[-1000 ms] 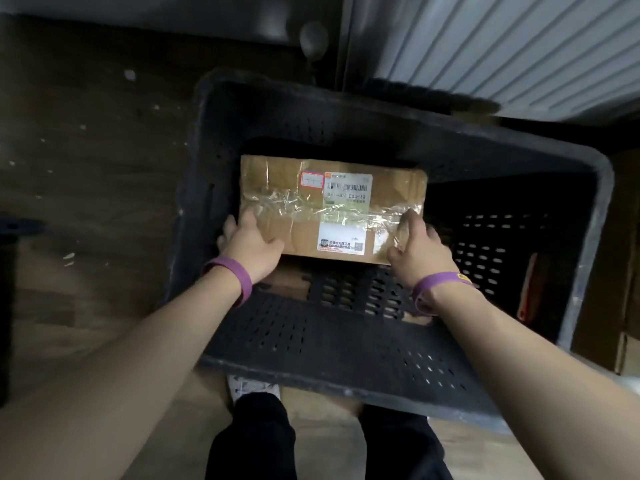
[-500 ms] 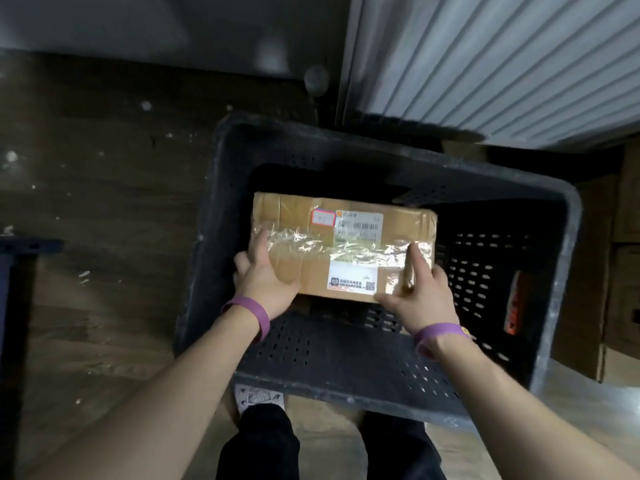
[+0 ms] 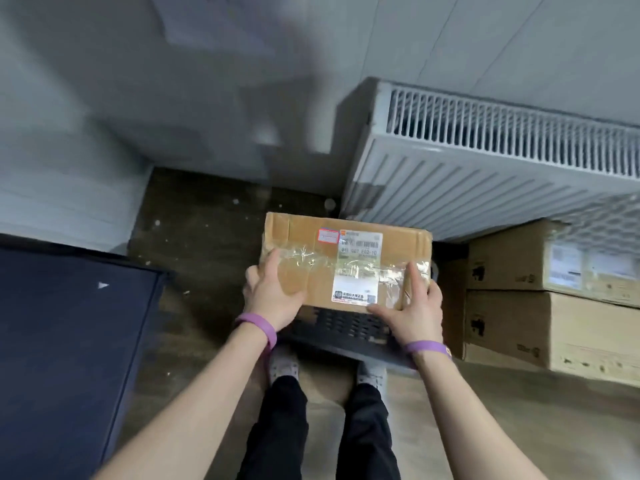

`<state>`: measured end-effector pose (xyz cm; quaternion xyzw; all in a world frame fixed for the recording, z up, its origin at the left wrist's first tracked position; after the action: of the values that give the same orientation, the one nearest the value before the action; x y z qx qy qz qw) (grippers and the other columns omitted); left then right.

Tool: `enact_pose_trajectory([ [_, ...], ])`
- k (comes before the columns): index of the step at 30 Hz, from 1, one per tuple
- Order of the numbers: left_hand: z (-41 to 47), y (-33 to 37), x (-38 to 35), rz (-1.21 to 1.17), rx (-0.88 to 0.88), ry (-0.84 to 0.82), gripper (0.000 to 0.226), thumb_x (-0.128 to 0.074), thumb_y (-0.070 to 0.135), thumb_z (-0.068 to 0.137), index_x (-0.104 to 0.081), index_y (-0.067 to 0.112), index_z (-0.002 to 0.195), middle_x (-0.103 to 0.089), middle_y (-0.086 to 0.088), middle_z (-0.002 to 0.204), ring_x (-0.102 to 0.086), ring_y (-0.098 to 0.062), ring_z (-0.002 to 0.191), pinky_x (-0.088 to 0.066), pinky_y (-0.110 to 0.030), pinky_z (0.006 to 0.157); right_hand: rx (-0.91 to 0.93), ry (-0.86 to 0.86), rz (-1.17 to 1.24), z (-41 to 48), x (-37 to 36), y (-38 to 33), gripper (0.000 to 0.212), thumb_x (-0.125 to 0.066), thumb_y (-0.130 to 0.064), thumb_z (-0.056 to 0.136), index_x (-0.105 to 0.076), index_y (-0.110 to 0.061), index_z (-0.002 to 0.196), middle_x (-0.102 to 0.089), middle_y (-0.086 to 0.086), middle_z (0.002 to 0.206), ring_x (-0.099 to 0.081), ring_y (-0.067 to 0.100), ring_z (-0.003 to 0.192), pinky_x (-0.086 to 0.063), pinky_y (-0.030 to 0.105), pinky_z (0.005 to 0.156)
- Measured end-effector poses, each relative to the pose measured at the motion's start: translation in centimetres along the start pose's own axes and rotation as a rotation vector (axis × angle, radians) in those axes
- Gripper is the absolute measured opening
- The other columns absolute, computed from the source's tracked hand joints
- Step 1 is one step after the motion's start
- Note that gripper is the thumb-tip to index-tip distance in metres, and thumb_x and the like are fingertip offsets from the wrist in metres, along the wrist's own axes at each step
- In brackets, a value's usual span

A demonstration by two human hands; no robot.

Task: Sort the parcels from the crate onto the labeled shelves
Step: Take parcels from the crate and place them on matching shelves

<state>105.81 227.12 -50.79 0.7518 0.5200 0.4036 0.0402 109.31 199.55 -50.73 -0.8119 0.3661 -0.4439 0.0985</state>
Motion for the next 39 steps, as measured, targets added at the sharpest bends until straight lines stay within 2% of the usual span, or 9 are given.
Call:
enact_pose_trajectory([
  [6,-9.5,6.9,14.2,-0.075,-0.139,0.147,0.080,-0.070,0.031,0.082,-0.022,0.041,0.145,-0.029,-0.002,0.128,-0.052,-0.029,0.113,-0.037,-0.032,0.101,0.221,0.102,0.038,-8.7,9.5,-13.3,0.108,-0.086,-0.041,0.061,-0.023,-0.043,0.149,-0.025,0.007,0.152,-0.039,0.036,0.131,-0.034,0.046,0.109],
  [9,-14.9,9.9,21.1,-0.104,-0.223,0.304,0.077,-0.070,0.029,0.082,-0.028,0.037,0.146,-0.031,-0.002,0.126,-0.052,-0.020,0.103,-0.035,-0.025,0.095,0.369,0.148,0.069,-13.0,13.8,-19.3,0.106,-0.086,-0.044,0.061,-0.026,-0.042,0.149,-0.027,0.005,0.151,-0.038,0.035,0.131,-0.032,0.044,0.109],
  [13,-23.2,12.4,27.7,-0.166,-0.334,0.543,0.075,-0.070,0.031,0.081,-0.030,0.040,0.143,-0.033,-0.004,0.127,-0.055,-0.024,0.105,-0.040,-0.028,0.091,0.594,0.185,0.132,-18.4,19.0,-26.2,0.107,-0.089,-0.042,0.058,-0.030,-0.040,0.148,-0.033,0.008,0.146,-0.040,0.032,0.130,-0.030,0.042,0.114],
  [16,-29.7,12.2,31.6,-0.241,-0.360,0.718,0.074,-0.070,0.030,0.082,-0.029,0.040,0.143,-0.032,-0.001,0.122,-0.051,-0.016,0.098,-0.039,-0.024,0.087,0.788,0.154,0.194,-22.9,21.5,-31.4,0.107,-0.091,-0.035,0.056,-0.034,-0.034,0.147,-0.036,0.007,0.142,-0.040,0.027,0.130,-0.029,0.038,0.114],
  [20,-37.8,10.4,35.9,-0.352,-0.351,0.907,0.074,-0.070,0.030,0.083,-0.029,0.040,0.144,-0.031,0.004,0.125,-0.042,-0.007,0.099,-0.035,-0.023,0.090,1.009,0.089,0.204,-29.8,22.8,-37.4,0.108,-0.091,-0.036,0.057,-0.033,-0.036,0.148,-0.034,0.007,0.145,-0.035,0.031,0.133,-0.028,0.042,0.115],
  [26,-49.3,5.8,38.6,-0.431,-0.321,1.170,0.074,-0.070,0.029,0.083,-0.028,0.046,0.142,-0.030,0.010,0.122,-0.040,0.011,0.091,-0.030,-0.014,0.082,1.252,-0.042,0.245,-39.1,21.6,-41.3,0.106,-0.090,-0.036,0.059,-0.032,-0.041,0.148,-0.030,0.001,0.148,-0.032,0.029,0.135,-0.028,0.045,0.115],
  [34,-63.5,-2.2,41.1,-0.441,-0.234,1.503,0.075,-0.072,0.027,0.081,-0.031,0.050,0.139,-0.029,0.010,0.131,-0.037,0.002,0.116,-0.026,-0.008,0.089,1.505,-0.256,0.345,-52.9,17.3,-44.0,0.103,-0.090,-0.035,0.059,-0.034,-0.045,0.145,-0.029,-0.003,0.147,-0.030,0.026,0.136,-0.030,0.047,0.114],
  [37,-68.4,-5.8,40.6,-0.439,-0.180,1.610,0.075,-0.072,0.027,0.082,-0.030,0.050,0.140,-0.028,0.010,0.135,-0.036,-0.002,0.125,-0.027,0.002,0.081,1.579,-0.333,0.352,-58.3,15.0,-44.1,0.105,-0.090,-0.032,0.058,-0.034,-0.042,0.146,-0.030,-0.001,0.147,-0.030,0.021,0.136,-0.031,0.046,0.113],
  [39,-71.8,-8.4,39.8,-0.444,-0.141,1.672,0.075,-0.071,0.026,0.082,-0.029,0.054,0.138,-0.028,0.012,0.136,-0.037,-0.004,0.127,-0.029,-0.002,0.081,1.617,-0.399,0.357,-61.9,13.1,-43.5,0.104,-0.091,-0.028,0.058,-0.035,-0.042,0.145,-0.031,-0.001,0.146,-0.030,0.014,0.135,-0.031,0.041,0.112],
])
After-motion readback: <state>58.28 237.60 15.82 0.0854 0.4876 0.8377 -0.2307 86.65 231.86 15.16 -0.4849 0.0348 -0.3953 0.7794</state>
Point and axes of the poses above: each hand's wrist, its own z-axis towards the middle knuckle, its own x-axis out of the back of the hand, y = z × x, the point moved 10 cm from there along z, towards the middle knuckle
